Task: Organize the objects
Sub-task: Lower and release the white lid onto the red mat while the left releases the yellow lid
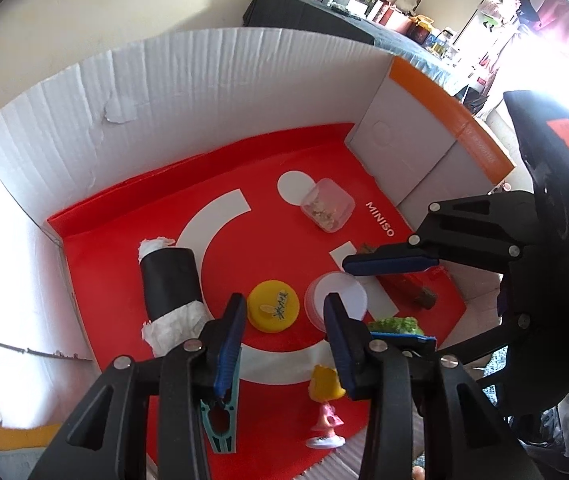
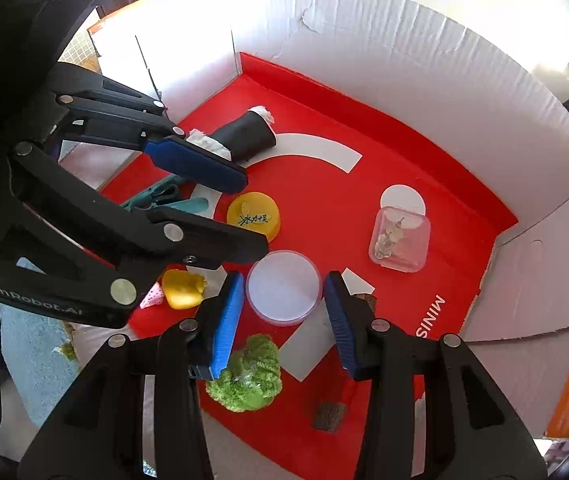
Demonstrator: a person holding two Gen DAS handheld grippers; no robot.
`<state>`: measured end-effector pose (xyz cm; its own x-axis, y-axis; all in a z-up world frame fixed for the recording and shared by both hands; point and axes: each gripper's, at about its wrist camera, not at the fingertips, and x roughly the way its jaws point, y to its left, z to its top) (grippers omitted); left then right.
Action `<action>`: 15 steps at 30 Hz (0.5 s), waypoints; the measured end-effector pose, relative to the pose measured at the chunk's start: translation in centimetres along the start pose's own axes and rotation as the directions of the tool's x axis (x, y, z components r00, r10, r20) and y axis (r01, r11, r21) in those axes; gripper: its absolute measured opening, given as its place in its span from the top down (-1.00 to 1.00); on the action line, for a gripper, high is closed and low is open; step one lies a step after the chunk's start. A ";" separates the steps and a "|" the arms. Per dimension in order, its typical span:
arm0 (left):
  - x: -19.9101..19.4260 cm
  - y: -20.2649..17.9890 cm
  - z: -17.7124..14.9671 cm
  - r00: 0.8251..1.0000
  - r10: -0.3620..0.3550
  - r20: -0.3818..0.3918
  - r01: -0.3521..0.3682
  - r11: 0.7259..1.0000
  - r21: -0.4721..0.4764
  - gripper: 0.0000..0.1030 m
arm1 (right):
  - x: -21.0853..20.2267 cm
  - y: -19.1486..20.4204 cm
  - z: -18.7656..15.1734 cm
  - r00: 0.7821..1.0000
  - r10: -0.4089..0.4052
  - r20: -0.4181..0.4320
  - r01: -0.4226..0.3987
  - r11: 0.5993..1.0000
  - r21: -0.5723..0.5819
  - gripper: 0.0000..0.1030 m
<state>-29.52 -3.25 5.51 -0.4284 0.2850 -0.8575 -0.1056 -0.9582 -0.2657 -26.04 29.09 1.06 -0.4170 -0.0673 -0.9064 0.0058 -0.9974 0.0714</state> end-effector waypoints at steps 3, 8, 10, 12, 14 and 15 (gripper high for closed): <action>-0.6 -0.4 -0.2 1.000 -0.005 0.014 0.005 1.000 -0.002 0.18 | -0.7 0.6 -0.2 1.000 -0.006 0.012 0.006 1.000 -0.007 0.17; -2.1 -1.0 -0.6 0.999 -0.010 0.047 0.010 1.000 -0.007 0.18 | -2.0 1.3 -0.8 0.999 -0.022 0.032 0.022 1.000 -0.005 0.15; -2.9 -0.4 -0.6 0.998 -0.009 0.063 0.009 1.000 -0.003 0.18 | -2.7 1.6 -1.0 0.999 -0.028 0.044 0.028 1.000 0.002 0.15; -3.7 -0.4 -0.8 0.996 -0.003 0.087 0.002 1.000 0.002 0.18 | -3.5 1.9 -1.4 0.997 -0.036 0.061 0.036 0.999 0.012 0.15; -4.5 -0.6 -1.2 0.994 -0.001 0.108 0.001 1.000 0.006 0.08 | -4.4 2.3 -1.8 0.996 -0.036 0.080 0.034 0.999 0.025 0.15; -5.1 -0.7 -1.5 0.993 0.000 0.122 -0.001 1.000 0.004 -0.02 | -4.8 2.5 -2.1 0.995 -0.041 0.092 0.038 0.999 0.031 0.14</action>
<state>-25.94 -4.01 9.44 -0.5345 0.2799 -0.7975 -0.1092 -0.9585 -0.2633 -22.14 26.89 4.76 -0.4983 -0.0238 -0.8667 -0.0380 -0.9981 0.0493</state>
